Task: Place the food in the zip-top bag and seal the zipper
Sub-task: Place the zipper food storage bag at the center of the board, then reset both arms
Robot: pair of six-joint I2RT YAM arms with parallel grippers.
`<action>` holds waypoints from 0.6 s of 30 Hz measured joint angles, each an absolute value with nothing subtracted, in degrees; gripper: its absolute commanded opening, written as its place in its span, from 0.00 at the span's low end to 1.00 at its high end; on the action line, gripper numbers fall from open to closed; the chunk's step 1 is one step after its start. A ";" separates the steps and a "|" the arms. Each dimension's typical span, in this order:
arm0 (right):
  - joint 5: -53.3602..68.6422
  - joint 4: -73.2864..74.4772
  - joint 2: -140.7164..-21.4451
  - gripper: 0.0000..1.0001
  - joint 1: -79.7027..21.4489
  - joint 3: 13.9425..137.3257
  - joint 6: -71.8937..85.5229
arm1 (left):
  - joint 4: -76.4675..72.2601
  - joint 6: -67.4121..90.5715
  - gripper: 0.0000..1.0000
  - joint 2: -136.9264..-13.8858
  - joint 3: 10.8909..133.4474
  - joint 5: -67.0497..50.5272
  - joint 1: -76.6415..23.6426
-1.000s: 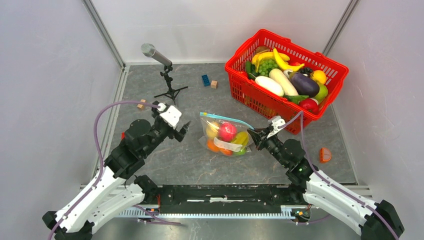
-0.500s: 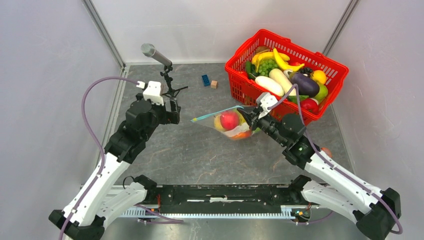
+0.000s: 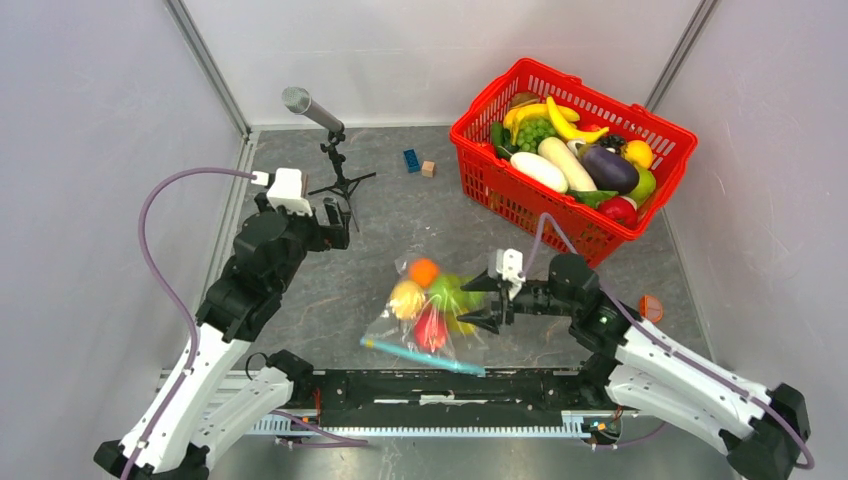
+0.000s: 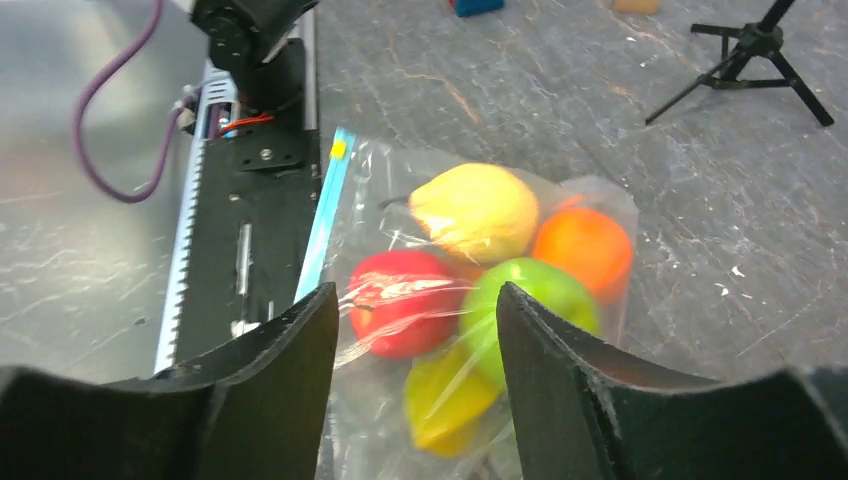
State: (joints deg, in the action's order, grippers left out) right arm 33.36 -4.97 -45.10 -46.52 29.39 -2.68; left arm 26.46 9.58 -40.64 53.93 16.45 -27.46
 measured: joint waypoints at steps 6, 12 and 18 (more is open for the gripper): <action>33.71 -4.23 -32.38 0.82 -46.63 27.55 -2.31 | 26.50 9.63 1.00 -42.92 53.34 15.33 -27.42; 19.59 -8.05 -36.95 0.80 -46.76 27.83 0.60 | 26.70 11.77 1.00 -44.21 53.04 13.08 -27.33; 3.95 -4.12 -44.27 0.83 -46.63 29.04 4.25 | 26.46 17.23 1.00 -44.69 49.39 10.48 -27.33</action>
State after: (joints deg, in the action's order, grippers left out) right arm 3.95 -4.12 -44.27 -46.63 29.04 4.25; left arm 26.46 17.23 -44.69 49.39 10.48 -27.33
